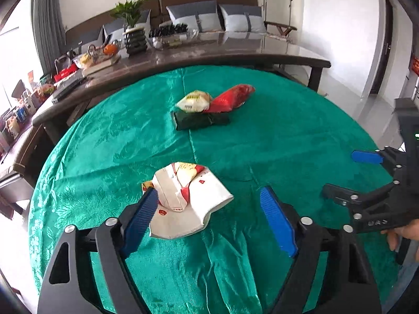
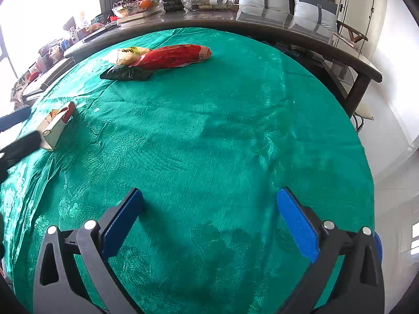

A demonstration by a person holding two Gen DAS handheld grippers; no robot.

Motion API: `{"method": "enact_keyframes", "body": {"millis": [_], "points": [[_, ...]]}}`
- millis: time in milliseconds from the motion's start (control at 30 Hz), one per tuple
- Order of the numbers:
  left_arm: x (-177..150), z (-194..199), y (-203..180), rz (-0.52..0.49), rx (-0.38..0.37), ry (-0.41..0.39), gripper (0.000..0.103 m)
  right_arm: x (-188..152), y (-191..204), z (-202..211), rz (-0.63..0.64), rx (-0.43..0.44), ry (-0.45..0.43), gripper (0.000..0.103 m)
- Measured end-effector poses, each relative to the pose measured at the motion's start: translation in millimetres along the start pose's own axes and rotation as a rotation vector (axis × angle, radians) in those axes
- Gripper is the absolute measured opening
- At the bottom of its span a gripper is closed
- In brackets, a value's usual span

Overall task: Collect trash
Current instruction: 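Move both tools back over the table toward the white wrapper and red sausage wrapper, then grasp the white paper wrapper with the left tool while the right tool grasps the red sausage wrapper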

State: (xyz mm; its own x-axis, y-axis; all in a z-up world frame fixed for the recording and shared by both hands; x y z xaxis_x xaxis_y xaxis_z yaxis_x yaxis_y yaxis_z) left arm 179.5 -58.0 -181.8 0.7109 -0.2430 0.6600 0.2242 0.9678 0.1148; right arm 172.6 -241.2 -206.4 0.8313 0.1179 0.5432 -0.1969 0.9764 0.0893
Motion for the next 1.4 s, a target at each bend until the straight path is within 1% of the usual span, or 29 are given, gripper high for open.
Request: {"method": "enact_keyframes", "body": {"millis": [67, 100, 133, 200, 233, 267, 333, 400, 433, 467, 533, 567, 600, 633, 667, 700, 767, 867, 900, 933, 967, 1000, 1033, 1067, 1100, 1167, 1233, 1333, 1400], "points": [[-1, -10, 5, 0.021, 0.017, 0.020, 0.070, 0, 0, 0, 0.000, 0.000, 0.000, 0.098], [-1, -13, 9, 0.032, 0.018, 0.025, 0.060, 0, 0, 0, 0.000, 0.000, 0.000, 0.098], [-1, -16, 11, 0.038, 0.012, 0.033, 0.042, 0, 0, 0, 0.000, -0.001, -0.002, 0.098], [-4, -18, 17, 0.049, 0.002, 0.044, 0.026, 0, 0, 0, 0.000, -0.005, -0.008, 0.098], [-4, -17, 19, 0.056, -0.003, 0.039, 0.022, 0, 0, 0, -0.001, -0.005, -0.008, 0.098], [-4, -16, 22, 0.065, -0.015, 0.039, 0.010, 0, 0, 0, -0.001, -0.006, -0.010, 0.098], [-7, -15, 29, 0.095, -0.056, 0.049, 0.010, 1, -1, 0, -0.003, 0.001, -0.006, 0.099], [-10, -11, 33, 0.110, -0.075, 0.044, 0.010, 11, -2, -3, -0.015, 0.009, 0.045, 0.099], [-12, -10, 33, 0.115, -0.083, 0.042, 0.010, 19, -5, -5, -0.055, 0.031, 0.059, 0.099], [-13, -8, 33, 0.120, -0.091, 0.039, 0.010, 34, -8, -7, -0.128, 0.088, 0.052, 0.098], [-15, -7, 33, 0.127, -0.101, 0.037, 0.010, 64, -10, -14, -0.229, 0.144, 0.027, 0.097], [-16, -6, 33, 0.132, -0.107, 0.037, 0.010, 76, -9, -18, -0.259, 0.153, 0.018, 0.093], [-17, -6, 33, 0.136, -0.112, 0.039, 0.010, 96, -6, -25, -0.303, 0.173, -0.006, 0.083], [-19, -6, 33, 0.134, -0.112, 0.040, 0.010, 112, -2, -32, -0.338, 0.187, -0.025, 0.077], [-20, -6, 33, 0.129, -0.110, 0.038, 0.010, 127, 2, -41, -0.378, 0.200, -0.036, 0.067], [-22, -7, 33, 0.127, -0.110, 0.038, 0.010, 137, 4, -49, -0.413, 0.217, -0.038, 0.064], [-22, -7, 33, 0.127, -0.113, 0.036, 0.010, 154, 14, -70, -0.484, 0.260, -0.024, 0.064], [-21, -7, 34, 0.130, -0.116, 0.039, 0.010, 166, 24, -91, -0.519, 0.239, -0.001, 0.065], [-20, -8, 35, 0.133, -0.119, 0.040, 0.010, 169, 26, -97, -0.520, 0.228, 0.022, 0.063], [-20, -7, 36, 0.139, -0.123, 0.042, 0.010, 169, 28, -101, -0.519, 0.220, 0.036, 0.055], [-19, -8, 37, 0.149, -0.130, 0.044, 0.010, 169, 26, -101, -0.508, 0.210, 0.040, 0.039], [-18, -7, 38, 0.155, -0.136, 0.045, 0.010, 170, 26, -96, -0.478, 0.188, 0.029, 0.029], [-18, -7, 39, 0.161, -0.144, 0.046, 0.010, 170, 27, -87, -0.426, 0.147, 0.013, 0.026], [-18, -6, 39, 0.167, -0.153, 0.048, 0.010, 168, 25, -80, -0.382, 0.127, 0.009, 0.020], [-18, -4, 38, 0.173, -0.164, 0.047, 0.010, 165, 23, -69, -0.317, 0.115, 0.000, 0.018], [-17, 1, 32, 0.179, -0.187, 0.045, 0.010, 155, 22, -50, -0.233, 0.117, 0.002, 0.018], [-17, 6, 24, 0.172, -0.205, 0.040, 0.010, 136, 20, -24, -0.137, 0.138, 0.014, 0.018], [-18, 11, 7, 0.155, -0.219, 0.036, 0.010, 100, 26, 10, -0.012, 0.217, 0.037, 0.017], [-20, 11, -3, 0.151, -0.226, 0.038, 0.010, 66, 29, 25, 0.042, 0.238, 0.044, 0.018]]}}
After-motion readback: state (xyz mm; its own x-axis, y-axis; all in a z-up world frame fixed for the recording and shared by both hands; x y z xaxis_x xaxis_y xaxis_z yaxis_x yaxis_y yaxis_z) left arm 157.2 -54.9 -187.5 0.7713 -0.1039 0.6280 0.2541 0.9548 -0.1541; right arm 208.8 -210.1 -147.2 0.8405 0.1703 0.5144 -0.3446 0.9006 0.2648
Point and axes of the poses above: each gripper's, at about its wrist camera, not at the fingertips, and z roughly against the way its jaws point, y to its left, x to its top, the point moved 1 cm from there along -z, roughly the way its jaws point, and after that the axes turned 5 degrees about x, right-handed, at the moved point
